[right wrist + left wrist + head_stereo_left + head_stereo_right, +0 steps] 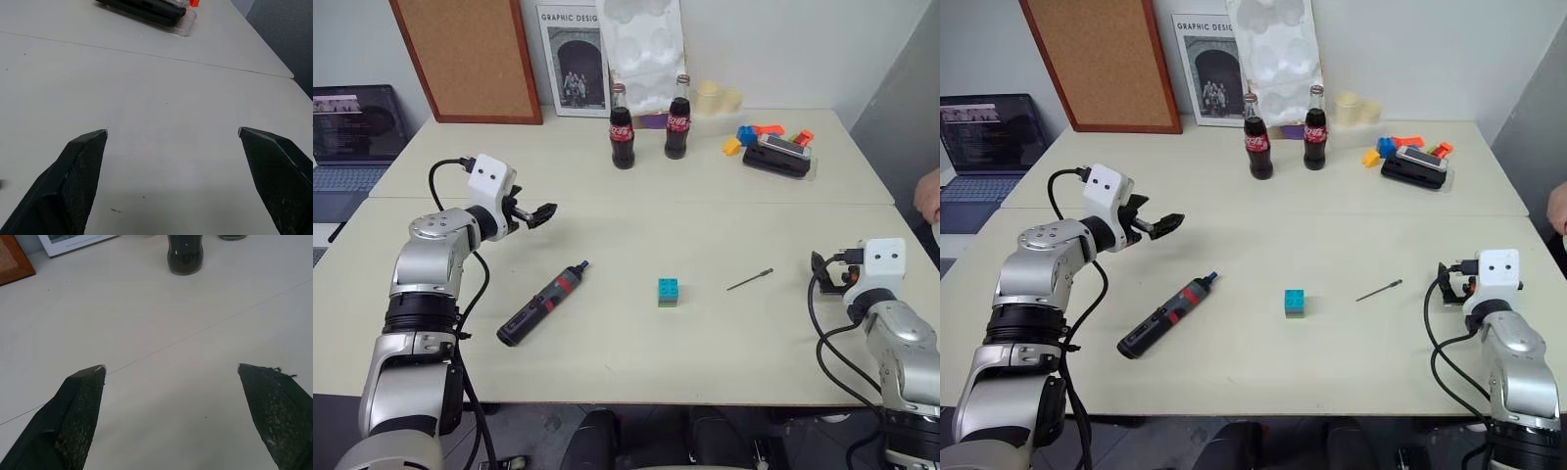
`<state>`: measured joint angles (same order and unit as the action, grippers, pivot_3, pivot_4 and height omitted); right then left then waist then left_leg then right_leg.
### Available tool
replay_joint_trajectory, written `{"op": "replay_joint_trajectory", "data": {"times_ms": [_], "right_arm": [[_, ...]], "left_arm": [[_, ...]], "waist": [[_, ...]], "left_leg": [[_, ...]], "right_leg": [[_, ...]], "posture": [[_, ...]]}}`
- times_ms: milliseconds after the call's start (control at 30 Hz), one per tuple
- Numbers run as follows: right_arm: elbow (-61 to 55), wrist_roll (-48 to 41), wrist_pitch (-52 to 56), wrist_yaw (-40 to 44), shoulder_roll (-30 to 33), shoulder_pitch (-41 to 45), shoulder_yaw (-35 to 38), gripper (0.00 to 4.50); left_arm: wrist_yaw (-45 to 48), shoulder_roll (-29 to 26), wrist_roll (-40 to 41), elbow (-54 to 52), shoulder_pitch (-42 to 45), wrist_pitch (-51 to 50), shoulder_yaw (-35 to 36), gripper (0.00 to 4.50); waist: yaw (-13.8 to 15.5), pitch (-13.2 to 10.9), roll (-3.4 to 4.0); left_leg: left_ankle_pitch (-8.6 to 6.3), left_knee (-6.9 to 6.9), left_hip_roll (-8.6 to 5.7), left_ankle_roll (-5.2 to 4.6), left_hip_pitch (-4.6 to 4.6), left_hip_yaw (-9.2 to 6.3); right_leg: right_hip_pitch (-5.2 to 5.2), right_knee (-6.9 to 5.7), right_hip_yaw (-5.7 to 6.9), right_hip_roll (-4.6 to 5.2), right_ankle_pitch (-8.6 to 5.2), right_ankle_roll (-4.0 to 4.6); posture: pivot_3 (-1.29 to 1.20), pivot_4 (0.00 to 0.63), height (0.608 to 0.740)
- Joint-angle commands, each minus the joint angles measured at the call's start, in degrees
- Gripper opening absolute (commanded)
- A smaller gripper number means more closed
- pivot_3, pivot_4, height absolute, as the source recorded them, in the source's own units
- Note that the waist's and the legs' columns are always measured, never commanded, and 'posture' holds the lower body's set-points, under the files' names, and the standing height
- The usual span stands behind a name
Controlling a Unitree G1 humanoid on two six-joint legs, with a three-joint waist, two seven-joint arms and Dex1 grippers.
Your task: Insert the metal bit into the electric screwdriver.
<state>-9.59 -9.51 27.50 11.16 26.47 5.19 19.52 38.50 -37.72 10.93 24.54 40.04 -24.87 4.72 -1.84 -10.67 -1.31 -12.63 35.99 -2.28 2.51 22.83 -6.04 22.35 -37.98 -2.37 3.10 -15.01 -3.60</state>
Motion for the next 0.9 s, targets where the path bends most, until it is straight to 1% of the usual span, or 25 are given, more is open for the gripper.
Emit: {"op": "replay_joint_trajectory", "data": {"times_ms": [33, 167, 267, 333, 400, 467, 533, 600, 667, 700, 767, 867, 900], "right_arm": [[-2.3, 0.3, -0.8, -0.5, 0.8, 0.0, 1.6, 4.5], [-3.2, 0.1, -1.0, 1.6, 1.7, 0.0, 0.1, 4.5], [-3.2, 0.0, -1.3, 2.8, 2.3, -0.1, -0.3, 4.5], [-5.0, -0.9, -0.5, 4.9, 3.2, -0.3, -1.1, 4.5], [-8.7, -3.5, 0.9, 11.0, 5.9, -0.4, -3.4, 4.5], [-12.0, -7.0, 2.5, 17.9, 8.7, -0.8, -5.9, 4.5], [-13.9, -9.5, 3.5, 22.3, 10.5, -1.3, -7.5, 4.5], [-18.1, -14.0, 6.5, 27.9, 12.7, -0.7, -11.3, 4.5], [-21.4, -17.9, 9.2, 32.7, 13.4, 1.4, -16.3, 4.5], [-21.9, -18.4, 9.3, 34.2, 13.6, 2.1, -18.3, 4.5], [-20.7, -16.3, 7.1, 36.2, 13.5, 3.7, -22.8, 4.5], [-18.7, -13.4, 4.4, 36.7, 13.5, 4.8, -25.9, 4.5], [-16.6, -12.2, 3.3, 36.4, 12.2, 6.4, -27.5, 4.5]], "left_arm": [[0.0, -1.1, -0.1, -2.2, 0.8, -1.2, 0.8, 4.49], [6.1, -4.7, 1.5, -8.2, 0.2, -4.1, 0.0, 4.49], [8.3, -5.5, 2.7, -11.4, -0.4, -6.3, 0.0, 4.49], [12.0, -6.9, 3.7, -15.8, -1.8, -7.4, -1.5, 4.49], [20.0, -10.1, 7.4, -23.2, -3.8, -10.1, -3.4, 4.49], [26.8, -13.7, 10.5, -27.8, -5.0, -12.0, -4.4, 4.49], [30.4, -15.8, 12.4, -29.6, -5.4, -13.5, -4.6, 4.49], [38.6, -20.8, 14.9, -32.7, -7.0, -12.9, -5.3, 4.49], [44.2, -24.0, 17.9, -35.8, -8.0, -12.9, -4.9, 4.49], [45.0, -24.3, 18.6, -36.7, -8.3, -12.2, -4.5, 4.49], [45.4, -24.2, 19.5, -38.3, -9.1, -10.9, -3.9, 4.49], [45.6, -24.5, 19.1, -39.3, -10.3, -9.6, -3.8, 4.49], [45.3, -24.4, 18.8, -39.6, -11.0, -9.0, -3.9, 4.49]], "waist": [[0.0, 0.0, 0.0], [-0.1, 0.0, 0.0], [0.0, 0.0, 0.01], [0.0, 0.0, 0.01], [-0.1, 0.0, 0.03], [-0.2, 0.0, 0.04], [-0.5, -0.1, 0.03], [-0.5, -0.1, 0.03], [-0.9, -0.1, 0.04], [-1.0, -0.1, 0.04], [-0.9, -0.1, 0.05], [-0.3, -0.1, 0.03], [-0.1, -0.1, 0.03]], "left_leg": [[0.0, 0.0, 0.0, 0.0, 0.0, 0.0], [0.0, -0.01, 0.01, 0.0, 0.03, 0.0], [0.0, -0.02, 0.02, 0.0, 0.02, 0.0], [0.0, -0.02, 0.03, 0.0, 0.0, 0.0], [0.0, -0.01, 0.05, 0.0, 0.01, 0.01], [0.0, -0.03, 0.08, 0.0, 0.03, 0.06], [0.0, -0.03, 0.1, 0.0, 0.06, 0.03], [-0.01, -0.04, 0.21, -0.01, 0.0, -0.04], [-0.01, -0.07, 0.41, -0.01, 0.0, -0.01], [-0.01, -0.07, 0.49, -0.01, 0.0, 0.02], [-0.01, -0.05, 0.51, -0.01, 0.0, 0.0], [-0.01, -0.01, 0.5, -0.01, 0.01, 0.0], [-0.01, -0.01, 0.49, -0.01, 0.03, 0.0]], "right_leg": [[0.0, 0.0, 0.0, 0.0, 0.0, 0.0], [0.03, 0.0, 0.01, -0.03, 0.0, 0.0], [0.02, 0.02, 0.0, -0.02, 0.0, 0.01], [-0.01, 0.02, 0.0, 0.01, -0.03, -0.03], [-0.02, 0.02, -0.01, 0.01, -0.06, -0.08], [0.01, 0.04, -0.05, 0.01, -0.06, -0.07], [0.02, 0.07, 0.0, -0.02, -0.1, -0.12], [-0.04, 0.07, 0.07, -0.03, -0.2, -0.11], [-0.02, 0.07, 0.06, -0.05, -0.25, -0.07], [-0.02, 0.07, 0.07, -0.07, -0.26, -0.05], [-0.04, 0.07, 0.09, -0.08, -0.27, -0.05], [-0.05, 0.1, 0.11, -0.07, -0.27, -0.05], [-0.05, 0.14, 0.1, -0.07, -0.27, -0.05]], "posture": [[0.0, 0.15, 0.74], [0.0, 0.15, 0.74], [0.0, 0.15, 0.74], [0.0, 0.15, 0.74], [0.0, 0.15, 0.74], [0.0, 0.15, 0.74], [0.0, 0.15, 0.74], [0.0, 0.15, 0.74], [0.0, 0.15, 0.74], [0.0, 0.15, 0.74], [0.0, 0.15, 0.74], [0.0, 0.15, 0.74], [0.0, 0.15, 0.74]]}}
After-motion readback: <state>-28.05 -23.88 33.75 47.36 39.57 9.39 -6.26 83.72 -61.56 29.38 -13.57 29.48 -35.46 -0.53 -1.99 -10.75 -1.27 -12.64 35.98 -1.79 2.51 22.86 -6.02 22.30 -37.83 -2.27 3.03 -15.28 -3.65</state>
